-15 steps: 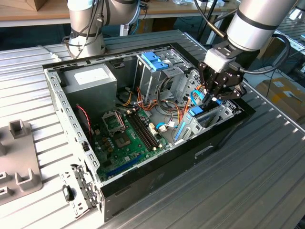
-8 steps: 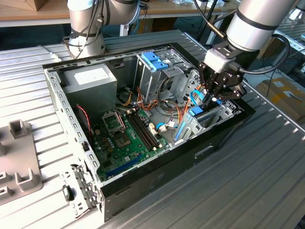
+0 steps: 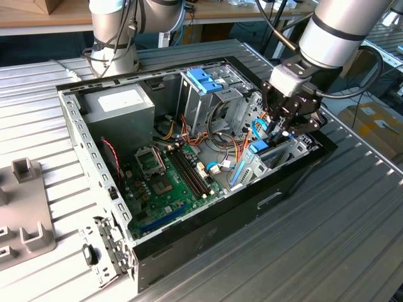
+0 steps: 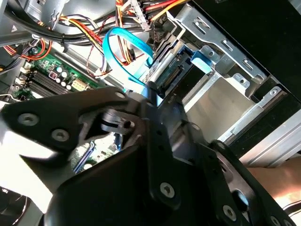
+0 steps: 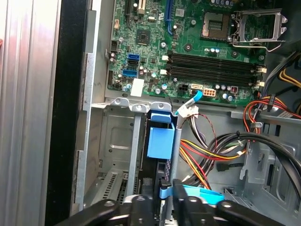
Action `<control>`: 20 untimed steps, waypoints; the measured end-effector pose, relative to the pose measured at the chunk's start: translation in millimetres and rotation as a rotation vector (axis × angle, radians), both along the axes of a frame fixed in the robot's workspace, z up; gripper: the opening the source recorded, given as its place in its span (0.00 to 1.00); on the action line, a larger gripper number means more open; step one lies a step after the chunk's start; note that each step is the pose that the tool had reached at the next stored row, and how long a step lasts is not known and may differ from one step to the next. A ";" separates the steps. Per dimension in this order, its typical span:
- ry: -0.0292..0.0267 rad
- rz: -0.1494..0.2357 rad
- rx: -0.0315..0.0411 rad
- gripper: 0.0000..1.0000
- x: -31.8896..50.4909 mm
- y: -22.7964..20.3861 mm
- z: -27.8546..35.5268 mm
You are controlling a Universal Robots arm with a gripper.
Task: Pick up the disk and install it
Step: 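Insert the first disk wire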
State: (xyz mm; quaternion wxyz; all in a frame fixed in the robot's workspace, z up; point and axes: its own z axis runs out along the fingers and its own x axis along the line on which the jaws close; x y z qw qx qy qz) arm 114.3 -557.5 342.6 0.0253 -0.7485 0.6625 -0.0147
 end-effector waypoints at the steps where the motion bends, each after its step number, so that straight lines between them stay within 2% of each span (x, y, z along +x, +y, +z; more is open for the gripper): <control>1: 0.0000 0.000 -0.0001 0.35 0.0 0.0 0.0; 3: 0.0000 0.000 -0.0001 0.35 0.0 0.0 0.0; 4: 0.0000 0.000 -0.0003 0.42 0.0 0.0 0.0; 6: 0.0000 0.000 -0.0004 0.42 0.0 0.0 1.4; 10: 0.0000 0.000 -0.0003 0.42 0.0 0.0 16.5; 12: 0.0000 0.000 -0.0003 0.42 0.0 0.0 19.6; 20: 0.0001 0.000 -0.0012 0.42 3.8 0.0 20.7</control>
